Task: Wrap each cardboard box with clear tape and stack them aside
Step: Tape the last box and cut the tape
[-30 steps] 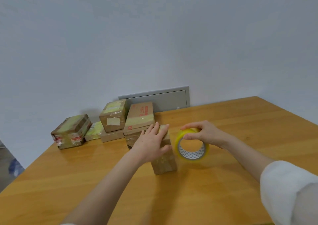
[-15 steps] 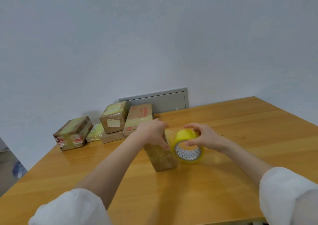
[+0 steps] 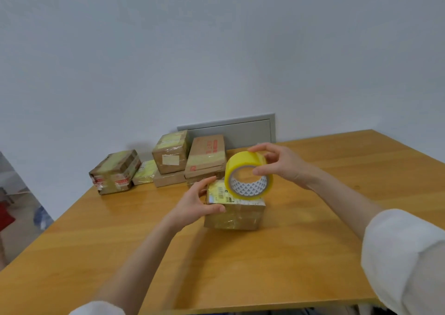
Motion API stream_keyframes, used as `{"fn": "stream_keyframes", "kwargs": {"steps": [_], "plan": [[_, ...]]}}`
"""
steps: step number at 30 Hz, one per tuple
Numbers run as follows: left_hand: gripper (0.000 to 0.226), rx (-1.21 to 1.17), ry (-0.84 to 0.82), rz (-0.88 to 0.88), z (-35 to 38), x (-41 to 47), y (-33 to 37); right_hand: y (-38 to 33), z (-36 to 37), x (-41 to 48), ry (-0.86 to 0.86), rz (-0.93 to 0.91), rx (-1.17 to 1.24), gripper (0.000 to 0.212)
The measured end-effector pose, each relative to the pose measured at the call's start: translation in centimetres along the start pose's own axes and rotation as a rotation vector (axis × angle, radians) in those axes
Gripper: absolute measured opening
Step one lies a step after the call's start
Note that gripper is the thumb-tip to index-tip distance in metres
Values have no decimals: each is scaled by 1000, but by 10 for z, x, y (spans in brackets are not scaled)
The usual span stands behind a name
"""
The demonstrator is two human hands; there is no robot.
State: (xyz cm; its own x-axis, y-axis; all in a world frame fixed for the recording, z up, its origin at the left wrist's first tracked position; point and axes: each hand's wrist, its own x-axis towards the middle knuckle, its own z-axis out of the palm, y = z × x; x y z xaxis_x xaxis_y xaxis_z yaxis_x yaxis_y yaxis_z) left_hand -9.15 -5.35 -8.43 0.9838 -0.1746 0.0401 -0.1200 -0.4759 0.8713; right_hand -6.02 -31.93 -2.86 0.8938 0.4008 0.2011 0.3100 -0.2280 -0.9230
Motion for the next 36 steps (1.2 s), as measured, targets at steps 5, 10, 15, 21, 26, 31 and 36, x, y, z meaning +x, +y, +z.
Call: {"fn": "stream_keyframes", "kwargs": {"steps": [5,10,15,21,26,31,36], "plan": [[84,15,30,6,-9,-3,-10,-7,-26,4,-67,28,-295,35],[81,46,21,8,-11,0,-11,11,-44,-5,-50,106,-321,22],[79,18,4,34,-13,2,-12,18,-44,-5,-49,85,-315,21],[67,25,-40,64,-16,1,-14,33,-30,-1,-142,125,-399,23],[60,357,-52,61,-20,-3,-13,40,-13,6,-154,118,-425,22],[86,1080,-40,172,18,-1,13,40,-2,10,-151,116,-436,18],[91,1191,-73,219,82,13,32,44,1,12,-122,73,-438,18]]}}
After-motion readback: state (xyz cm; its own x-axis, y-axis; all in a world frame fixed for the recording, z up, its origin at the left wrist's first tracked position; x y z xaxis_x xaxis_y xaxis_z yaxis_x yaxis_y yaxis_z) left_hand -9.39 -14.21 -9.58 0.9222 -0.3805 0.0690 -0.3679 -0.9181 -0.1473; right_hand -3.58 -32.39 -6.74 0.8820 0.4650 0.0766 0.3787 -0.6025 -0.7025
